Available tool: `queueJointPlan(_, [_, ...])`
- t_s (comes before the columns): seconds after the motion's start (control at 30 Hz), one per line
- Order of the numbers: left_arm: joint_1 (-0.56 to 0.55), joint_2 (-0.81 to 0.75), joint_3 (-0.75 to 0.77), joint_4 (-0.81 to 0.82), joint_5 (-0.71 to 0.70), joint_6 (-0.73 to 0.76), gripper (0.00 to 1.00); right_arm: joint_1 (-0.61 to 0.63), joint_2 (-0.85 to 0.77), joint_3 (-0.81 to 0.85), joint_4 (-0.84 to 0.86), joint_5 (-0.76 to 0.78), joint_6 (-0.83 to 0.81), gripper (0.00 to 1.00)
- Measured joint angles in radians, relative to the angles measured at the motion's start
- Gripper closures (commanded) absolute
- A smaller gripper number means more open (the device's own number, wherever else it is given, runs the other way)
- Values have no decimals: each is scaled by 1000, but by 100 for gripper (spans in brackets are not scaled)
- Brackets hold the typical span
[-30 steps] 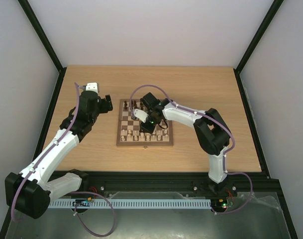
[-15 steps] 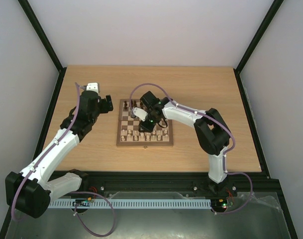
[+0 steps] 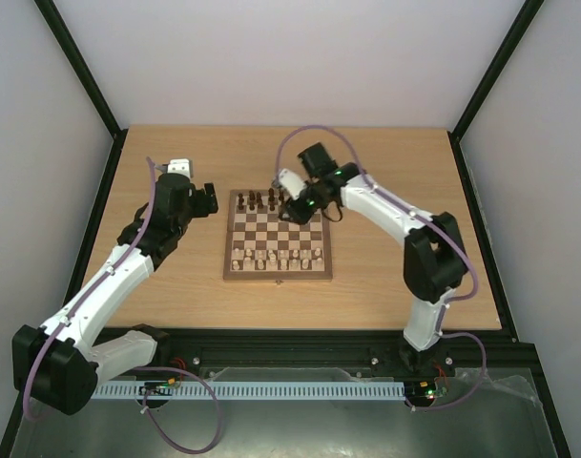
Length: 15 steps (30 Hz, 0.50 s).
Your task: Set up the chess pieces on the board
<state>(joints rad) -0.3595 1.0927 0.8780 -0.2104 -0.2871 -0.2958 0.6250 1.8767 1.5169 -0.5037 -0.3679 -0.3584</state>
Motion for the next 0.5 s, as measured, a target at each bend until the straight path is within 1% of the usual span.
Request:
queueJointPlan(0.07, [0, 2, 0, 0, 0, 0, 5, -64, -55, -3, 2, -12, 18, 62])
queueJointPlan(0.13, [0, 3, 0, 0, 0, 0, 5, -129, -117, -20, 19, -17, 42, 58])
queueJointPlan(0.17, [0, 4, 0, 0, 0, 1, 5, -169, -163, -43, 37, -20, 56, 55])
queueJointPlan(0.2, [0, 5, 0, 0, 0, 1, 4, -196, -198, -64, 49, -19, 71, 50])
queueJointPlan(0.3, [0, 11, 10, -10, 0, 1, 4, -319, -353, -175, 127, 17, 135, 26])
queueJointPlan(0.37, [0, 39, 57, -37, 2, 0, 1, -394, -437, -225, 162, 52, 183, 5])
queueJointPlan(0.4, [0, 57, 89, -51, 2, 0, 1, -426, -465, -235, 174, 68, 217, 1])
queueJointPlan(0.5, [0, 111, 208, -97, 10, -3, 1, -510, -518, -233, 206, 119, 305, 1])
